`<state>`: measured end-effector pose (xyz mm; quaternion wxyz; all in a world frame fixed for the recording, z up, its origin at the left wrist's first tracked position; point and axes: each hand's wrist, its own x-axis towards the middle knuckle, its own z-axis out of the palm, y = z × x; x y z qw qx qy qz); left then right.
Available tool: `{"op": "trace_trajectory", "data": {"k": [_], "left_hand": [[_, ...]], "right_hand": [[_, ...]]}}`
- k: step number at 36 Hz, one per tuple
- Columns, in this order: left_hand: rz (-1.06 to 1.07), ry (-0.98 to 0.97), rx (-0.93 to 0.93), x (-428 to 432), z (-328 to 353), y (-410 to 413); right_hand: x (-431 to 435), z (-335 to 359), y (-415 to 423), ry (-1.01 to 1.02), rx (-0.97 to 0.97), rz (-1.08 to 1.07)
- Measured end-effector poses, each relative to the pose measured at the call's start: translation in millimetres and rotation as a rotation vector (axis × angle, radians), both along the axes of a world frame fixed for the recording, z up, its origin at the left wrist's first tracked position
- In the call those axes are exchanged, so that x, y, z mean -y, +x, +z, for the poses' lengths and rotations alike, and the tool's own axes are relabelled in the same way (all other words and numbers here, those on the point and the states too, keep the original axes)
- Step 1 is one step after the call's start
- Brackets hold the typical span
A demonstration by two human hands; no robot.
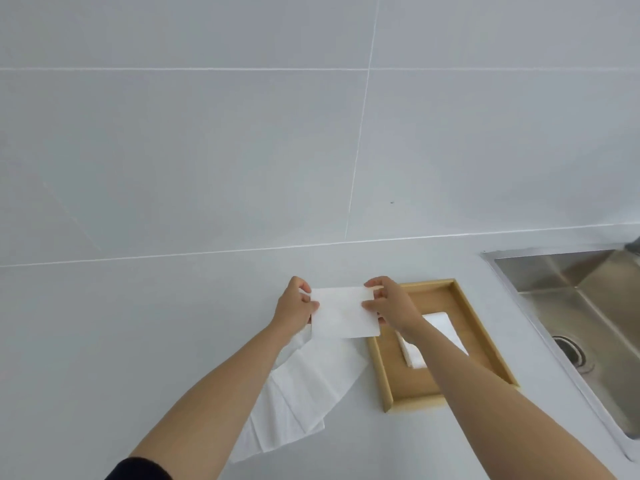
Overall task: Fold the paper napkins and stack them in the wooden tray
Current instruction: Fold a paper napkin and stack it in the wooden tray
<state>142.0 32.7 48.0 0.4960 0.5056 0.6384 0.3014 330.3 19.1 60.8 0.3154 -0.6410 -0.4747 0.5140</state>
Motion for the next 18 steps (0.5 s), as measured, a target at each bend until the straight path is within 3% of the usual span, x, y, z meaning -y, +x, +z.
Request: {"op": "trace_trajectory", "data": {"k": [18], "left_hand": [[-0.275, -0.035, -0.167, 1.7, -32.7, 147.3]], "right_hand": [[1.5, -40.8, 139.9, -0.113, 0.439, 0.038]]}}
